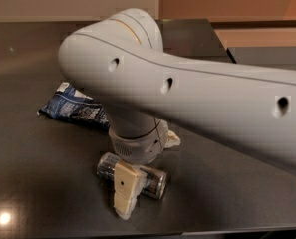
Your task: Place redbull can upright
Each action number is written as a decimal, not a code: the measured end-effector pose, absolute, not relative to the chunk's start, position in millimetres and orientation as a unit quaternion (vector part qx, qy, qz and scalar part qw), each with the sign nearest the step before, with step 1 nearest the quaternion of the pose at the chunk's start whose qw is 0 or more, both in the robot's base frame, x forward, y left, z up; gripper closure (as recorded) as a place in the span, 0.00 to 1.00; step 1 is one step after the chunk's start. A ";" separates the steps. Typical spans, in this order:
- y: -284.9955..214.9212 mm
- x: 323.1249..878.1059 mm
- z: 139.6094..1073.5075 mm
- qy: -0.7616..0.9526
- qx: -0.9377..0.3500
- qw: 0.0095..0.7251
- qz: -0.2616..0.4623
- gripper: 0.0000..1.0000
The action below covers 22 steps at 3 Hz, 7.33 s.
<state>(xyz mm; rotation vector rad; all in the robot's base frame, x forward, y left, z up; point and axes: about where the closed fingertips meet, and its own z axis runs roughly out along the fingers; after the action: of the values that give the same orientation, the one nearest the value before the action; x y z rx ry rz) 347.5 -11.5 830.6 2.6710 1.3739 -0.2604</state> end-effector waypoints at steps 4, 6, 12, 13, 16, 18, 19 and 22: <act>12.8 337.8 850.6 0.455 0.886 0.057 -0.072 0.87; 39.2 346.5 887.7 0.318 0.946 -0.010 -0.061 1.00; 43.6 376.3 920.0 -0.066 0.983 -0.145 -0.091 1.00; 36.4 375.9 923.2 -0.083 0.970 -0.197 -0.114 1.00; 13.3 387.0 944.4 -0.141 0.911 -0.337 -0.193 1.00; -2.5 392.9 947.3 -0.236 0.856 -0.396 -0.234 1.00; -7.4 389.9 960.2 -0.293 0.832 -0.416 -0.220 1.00; -8.9 392.3 965.7 -0.299 0.794 -0.461 -0.259 1.00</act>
Offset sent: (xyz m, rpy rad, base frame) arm -0.0196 -0.0094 -0.0045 -0.1145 0.0353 0.0633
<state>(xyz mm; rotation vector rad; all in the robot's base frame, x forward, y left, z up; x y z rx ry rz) 392.3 -8.9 965.7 3.6704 -1.3806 -1.1986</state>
